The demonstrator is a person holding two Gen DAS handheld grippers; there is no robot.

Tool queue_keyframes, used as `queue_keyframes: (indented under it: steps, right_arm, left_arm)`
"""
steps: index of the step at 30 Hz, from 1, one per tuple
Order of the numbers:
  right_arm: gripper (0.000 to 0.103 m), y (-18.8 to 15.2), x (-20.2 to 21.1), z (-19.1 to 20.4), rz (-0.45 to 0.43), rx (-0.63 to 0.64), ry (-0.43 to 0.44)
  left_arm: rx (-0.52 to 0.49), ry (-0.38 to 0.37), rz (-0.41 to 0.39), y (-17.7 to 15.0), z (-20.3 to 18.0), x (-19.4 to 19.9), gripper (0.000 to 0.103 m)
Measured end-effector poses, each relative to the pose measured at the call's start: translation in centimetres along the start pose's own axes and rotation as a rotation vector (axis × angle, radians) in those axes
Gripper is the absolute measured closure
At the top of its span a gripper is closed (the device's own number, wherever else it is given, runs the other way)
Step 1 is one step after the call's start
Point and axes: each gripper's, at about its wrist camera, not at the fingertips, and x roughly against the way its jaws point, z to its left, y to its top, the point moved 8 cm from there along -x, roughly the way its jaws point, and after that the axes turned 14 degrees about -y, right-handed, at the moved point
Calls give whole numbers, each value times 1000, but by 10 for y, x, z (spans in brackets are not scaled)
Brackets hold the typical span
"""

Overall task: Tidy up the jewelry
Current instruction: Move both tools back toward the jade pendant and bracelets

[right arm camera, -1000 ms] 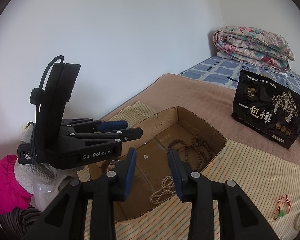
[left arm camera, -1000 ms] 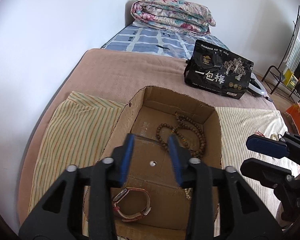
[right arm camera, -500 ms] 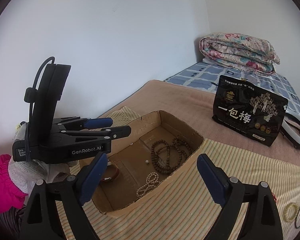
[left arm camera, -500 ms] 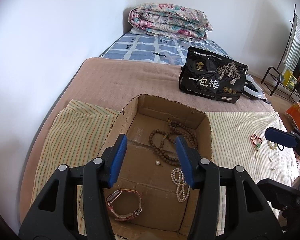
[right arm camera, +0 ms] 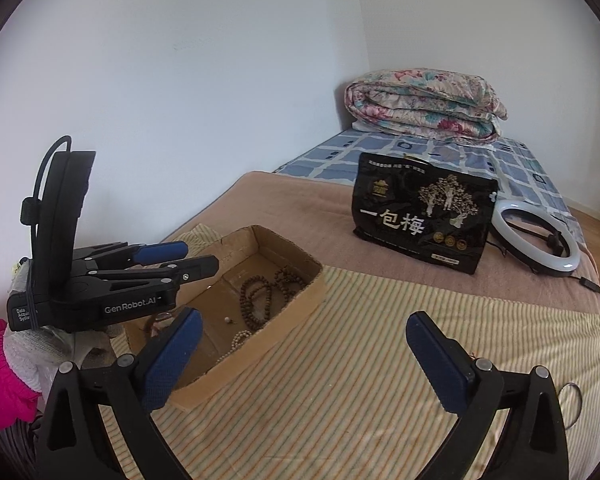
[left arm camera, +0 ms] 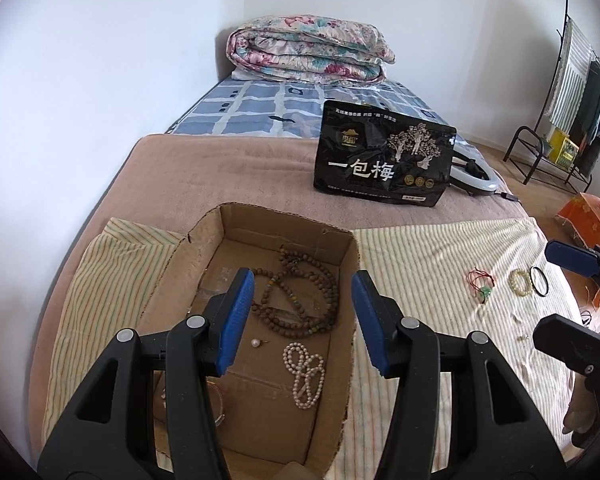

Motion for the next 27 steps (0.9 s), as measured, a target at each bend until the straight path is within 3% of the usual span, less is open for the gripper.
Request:
queue_keyframes:
  steps: [8, 18, 23, 27]
  right_arm:
    - [0, -12, 19, -83, 15, -82, -139]
    - [0, -45, 37, -231, 29, -375, -303]
    - [0, -68, 36, -282, 68, -371, -411]
    - [0, -92, 24, -306, 136, -345, -448]
  left_arm:
    - [-63, -59, 12, -3, -52, -12, 51]
    - [-109, -132, 88, -17, -108, -40, 51]
    - [-101, -181, 123, -22, -132, -60, 51]
    - [-123, -216, 155, -29, -152, -79, 51]
